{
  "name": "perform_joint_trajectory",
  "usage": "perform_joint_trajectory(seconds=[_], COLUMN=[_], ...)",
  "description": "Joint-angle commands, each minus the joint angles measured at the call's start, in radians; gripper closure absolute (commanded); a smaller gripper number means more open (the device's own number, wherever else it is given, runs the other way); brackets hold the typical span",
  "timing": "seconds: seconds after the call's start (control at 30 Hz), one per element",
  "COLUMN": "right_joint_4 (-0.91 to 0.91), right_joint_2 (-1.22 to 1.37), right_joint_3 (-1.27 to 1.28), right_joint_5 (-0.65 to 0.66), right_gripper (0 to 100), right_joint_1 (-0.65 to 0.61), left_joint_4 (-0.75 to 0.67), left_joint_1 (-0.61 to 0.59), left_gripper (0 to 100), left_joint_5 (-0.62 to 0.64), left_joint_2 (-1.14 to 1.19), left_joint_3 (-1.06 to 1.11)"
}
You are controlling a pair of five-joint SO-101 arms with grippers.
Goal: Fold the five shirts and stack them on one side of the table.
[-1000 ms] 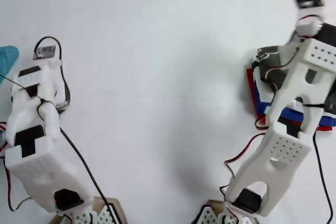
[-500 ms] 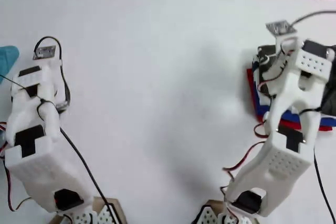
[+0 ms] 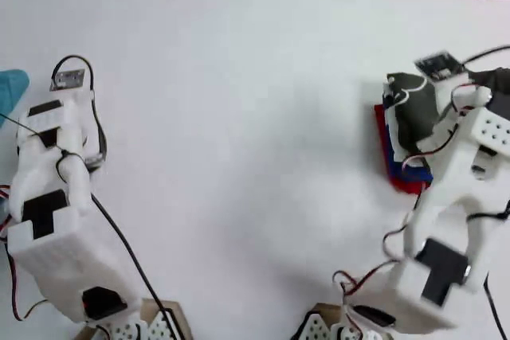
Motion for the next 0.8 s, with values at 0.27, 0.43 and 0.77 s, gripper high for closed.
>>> perform_joint_trajectory(seconds=[0.27,0.43,0.77], right_joint_4=[-0.325,-0.381,-0.553], right_joint_2=[-0.179,-0.163,-0.17], right_joint_3=[0.196,0.313,0.572], right_joint_5=[-0.186,-0.187,-0.181], right_gripper=[97.8,97.8,97.8], right_joint_1=[-0.022,-0.03,-0.117], left_joint_4=[-0.038,-0.038,-0.038], left_joint_1=[0.046,0.046,0.046], left_gripper=[97,97,97], left_joint_5=[0.006,0.006,0.006], left_joint_2=[-0.011,-0.011,-0.011], left_joint_3=[-0.001,-0.001,0.001])
